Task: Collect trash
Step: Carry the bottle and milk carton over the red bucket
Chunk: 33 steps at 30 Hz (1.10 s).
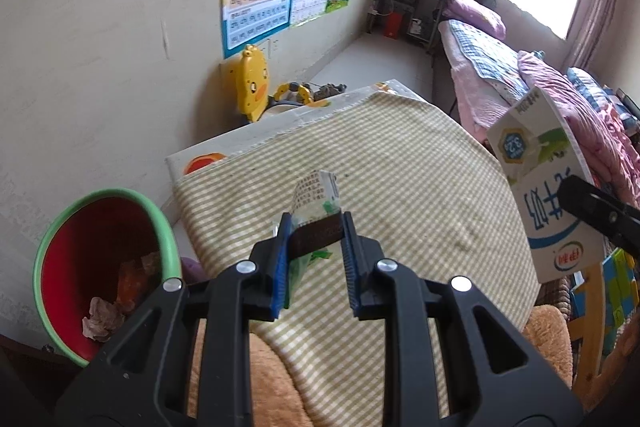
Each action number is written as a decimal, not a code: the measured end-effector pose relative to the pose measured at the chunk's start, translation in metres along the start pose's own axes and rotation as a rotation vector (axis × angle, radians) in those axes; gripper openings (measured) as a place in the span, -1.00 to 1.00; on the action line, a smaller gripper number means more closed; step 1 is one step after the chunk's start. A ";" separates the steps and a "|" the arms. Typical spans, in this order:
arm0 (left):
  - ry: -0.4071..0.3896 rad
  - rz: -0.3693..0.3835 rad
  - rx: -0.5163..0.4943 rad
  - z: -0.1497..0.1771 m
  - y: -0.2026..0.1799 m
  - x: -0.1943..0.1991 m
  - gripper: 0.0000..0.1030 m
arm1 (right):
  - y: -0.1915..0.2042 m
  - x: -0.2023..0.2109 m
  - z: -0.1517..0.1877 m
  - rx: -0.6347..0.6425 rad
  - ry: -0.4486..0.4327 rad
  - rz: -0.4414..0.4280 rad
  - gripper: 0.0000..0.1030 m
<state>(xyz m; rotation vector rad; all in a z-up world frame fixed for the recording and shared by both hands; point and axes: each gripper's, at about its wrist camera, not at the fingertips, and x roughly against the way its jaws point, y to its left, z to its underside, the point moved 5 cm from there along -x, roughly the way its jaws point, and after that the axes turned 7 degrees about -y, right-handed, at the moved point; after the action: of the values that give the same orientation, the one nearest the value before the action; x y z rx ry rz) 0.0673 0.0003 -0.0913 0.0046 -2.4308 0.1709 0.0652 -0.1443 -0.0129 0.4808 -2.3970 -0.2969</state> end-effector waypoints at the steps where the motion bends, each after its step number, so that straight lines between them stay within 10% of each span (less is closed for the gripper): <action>1: -0.001 -0.006 0.005 0.000 0.004 0.000 -0.57 | 0.004 -0.002 0.002 0.007 0.005 -0.005 -0.20; 33: 0.008 -0.262 0.229 0.035 0.174 0.019 -0.57 | 0.163 -0.090 0.057 0.264 0.219 -0.208 -0.20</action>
<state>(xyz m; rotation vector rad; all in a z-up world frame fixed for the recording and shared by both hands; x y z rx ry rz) 0.0222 0.1694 -0.1264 0.4218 -2.3628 0.3276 0.0491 0.0456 -0.0524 0.8418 -2.1828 -0.0133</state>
